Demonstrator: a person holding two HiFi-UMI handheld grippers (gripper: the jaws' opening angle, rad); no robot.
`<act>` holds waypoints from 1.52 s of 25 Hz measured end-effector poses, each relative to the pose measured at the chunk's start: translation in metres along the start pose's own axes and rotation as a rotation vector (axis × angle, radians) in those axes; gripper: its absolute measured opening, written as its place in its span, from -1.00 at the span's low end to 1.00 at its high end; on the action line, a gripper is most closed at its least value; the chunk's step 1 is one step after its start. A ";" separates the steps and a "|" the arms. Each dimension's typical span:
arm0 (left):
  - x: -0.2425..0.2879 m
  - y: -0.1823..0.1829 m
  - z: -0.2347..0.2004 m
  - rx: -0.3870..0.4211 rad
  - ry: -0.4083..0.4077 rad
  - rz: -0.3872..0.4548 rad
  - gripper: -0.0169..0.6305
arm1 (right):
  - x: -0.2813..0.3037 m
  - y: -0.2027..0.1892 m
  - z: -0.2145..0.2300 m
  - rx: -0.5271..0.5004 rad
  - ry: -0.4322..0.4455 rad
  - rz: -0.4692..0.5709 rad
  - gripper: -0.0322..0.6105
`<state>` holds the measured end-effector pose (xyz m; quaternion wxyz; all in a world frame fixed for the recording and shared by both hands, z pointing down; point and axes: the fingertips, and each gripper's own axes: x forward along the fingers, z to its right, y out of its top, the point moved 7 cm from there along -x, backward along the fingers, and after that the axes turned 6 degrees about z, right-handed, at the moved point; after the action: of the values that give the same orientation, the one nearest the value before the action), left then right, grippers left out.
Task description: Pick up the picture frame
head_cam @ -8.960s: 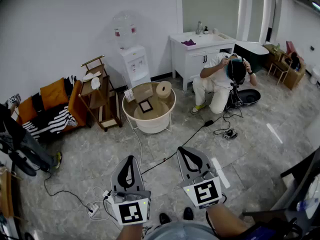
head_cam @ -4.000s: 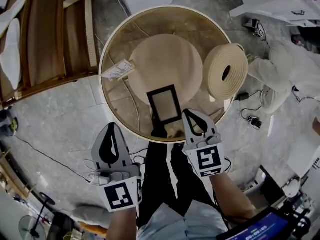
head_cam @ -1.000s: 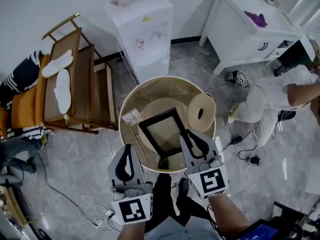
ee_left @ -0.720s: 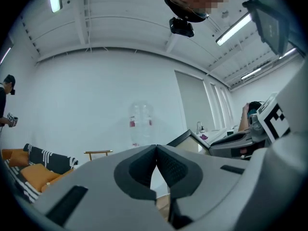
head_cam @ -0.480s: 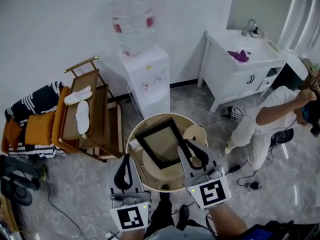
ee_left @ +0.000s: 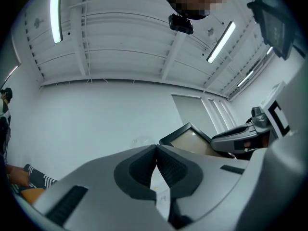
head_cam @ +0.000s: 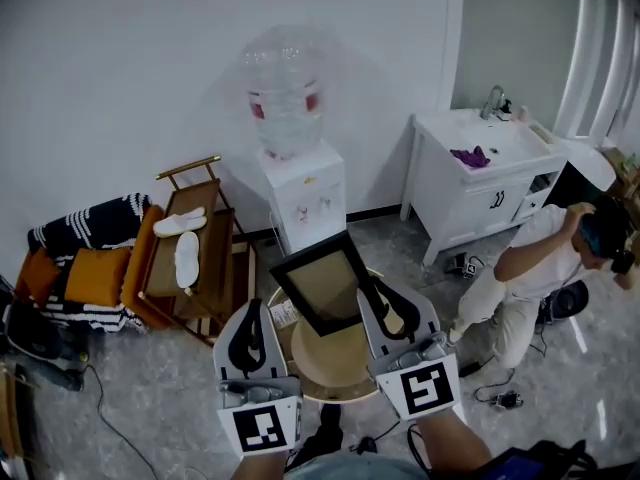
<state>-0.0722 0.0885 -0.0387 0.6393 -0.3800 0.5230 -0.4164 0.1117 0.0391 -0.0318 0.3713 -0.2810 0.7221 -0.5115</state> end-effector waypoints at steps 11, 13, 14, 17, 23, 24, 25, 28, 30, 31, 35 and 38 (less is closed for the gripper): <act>0.002 0.010 0.009 -0.006 -0.010 0.026 -0.90 | -0.008 0.009 0.002 -0.046 -0.010 0.019 -0.65; 0.002 0.011 0.008 -0.004 -0.009 0.026 -0.90 | -0.008 0.010 0.003 -0.049 -0.012 0.023 -0.65; 0.003 0.011 0.008 0.000 -0.010 0.026 -0.90 | -0.008 0.010 0.003 -0.050 -0.014 0.024 -0.65; 0.004 0.010 0.007 0.015 -0.015 0.030 -0.90 | -0.008 0.009 0.002 -0.051 -0.014 0.025 -0.65; 0.005 0.010 0.007 -0.011 -0.008 0.028 -0.90 | -0.007 0.007 0.003 -0.053 -0.015 0.023 -0.65; 0.005 0.010 0.007 -0.007 -0.010 0.028 -0.90 | -0.007 0.007 0.003 -0.053 -0.016 0.024 -0.65; 0.005 0.010 0.008 -0.003 -0.012 0.027 -0.90 | -0.007 0.007 0.002 -0.053 -0.015 0.024 -0.65; 0.005 0.011 0.009 -0.015 -0.010 0.025 -0.90 | -0.007 0.007 0.001 -0.051 -0.009 0.026 -0.65; 0.005 0.011 0.010 -0.014 -0.009 0.026 -0.90 | -0.007 0.007 0.001 -0.049 -0.008 0.028 -0.65; 0.005 0.011 0.010 -0.013 -0.009 0.027 -0.90 | -0.007 0.007 0.001 -0.049 -0.007 0.029 -0.65; 0.005 0.012 0.010 -0.011 -0.006 0.027 -0.90 | -0.007 0.008 0.001 -0.047 -0.006 0.031 -0.65; 0.005 0.012 0.011 -0.008 -0.005 0.032 -0.90 | -0.007 0.008 0.001 -0.043 -0.008 0.036 -0.65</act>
<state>-0.0595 0.0888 -0.0500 0.6455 -0.3752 0.5291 -0.4031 0.1161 0.0462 -0.0376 0.3771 -0.2780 0.7364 -0.4881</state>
